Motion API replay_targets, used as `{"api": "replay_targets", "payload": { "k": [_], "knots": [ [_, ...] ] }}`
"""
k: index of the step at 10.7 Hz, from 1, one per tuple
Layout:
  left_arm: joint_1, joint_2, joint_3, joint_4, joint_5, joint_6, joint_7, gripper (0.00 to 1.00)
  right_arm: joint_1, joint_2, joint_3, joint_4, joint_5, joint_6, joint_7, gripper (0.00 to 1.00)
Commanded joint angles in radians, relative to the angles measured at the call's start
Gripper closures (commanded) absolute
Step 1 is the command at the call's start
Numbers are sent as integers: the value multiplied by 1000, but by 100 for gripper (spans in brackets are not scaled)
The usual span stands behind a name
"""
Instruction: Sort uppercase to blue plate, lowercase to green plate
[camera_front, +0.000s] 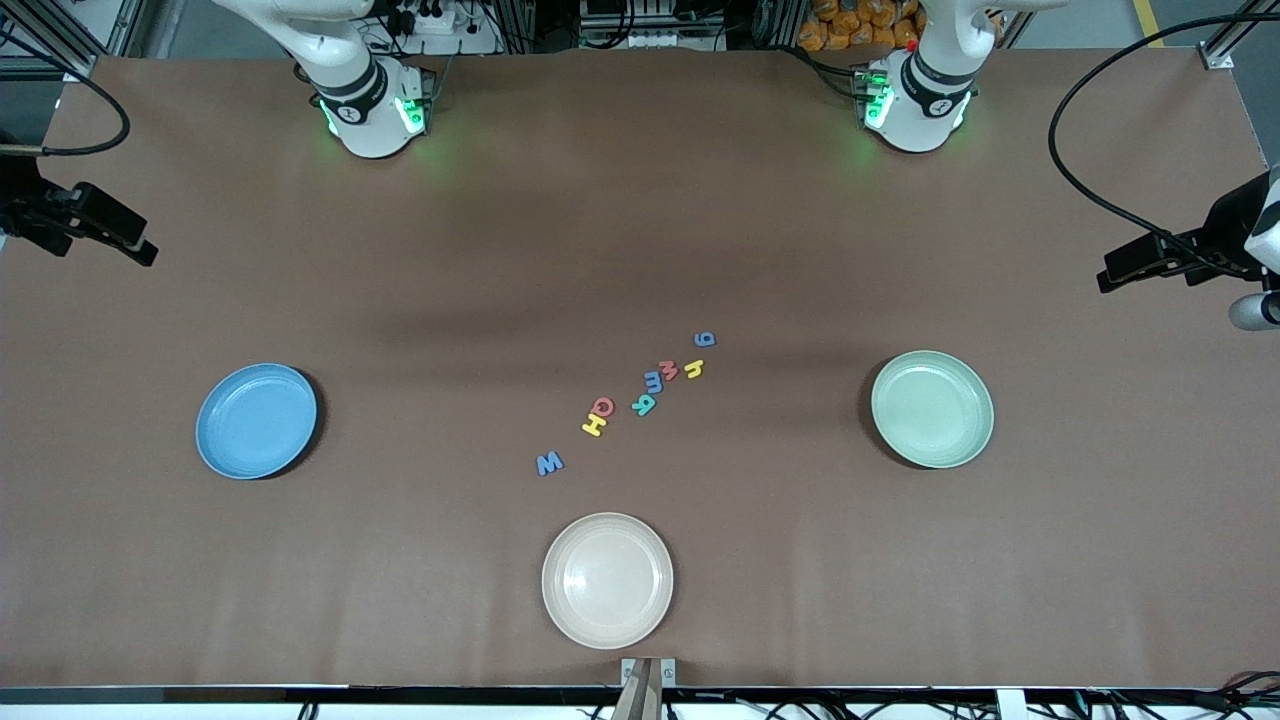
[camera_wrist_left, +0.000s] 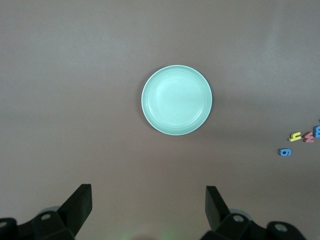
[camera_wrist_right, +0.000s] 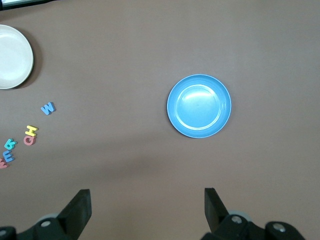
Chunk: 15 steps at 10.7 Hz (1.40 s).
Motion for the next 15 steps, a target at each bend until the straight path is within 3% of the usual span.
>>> {"api": "replay_targets", "payload": {
  "k": [1, 12, 15],
  "knots": [
    [-2, -11, 0, 0, -7, -17, -12, 0, 6, 12, -3, 28, -16, -17, -8, 0],
    [-8, -3, -1, 5, -2, -16, -17, 0, 5, 13, -3, -15, -31, -17, -41, 0],
    [-11, 13, -66, 3, 41, -13, -14, 0, -3, 7, -11, -12, -43, -16, -103, 0]
  ]
}}
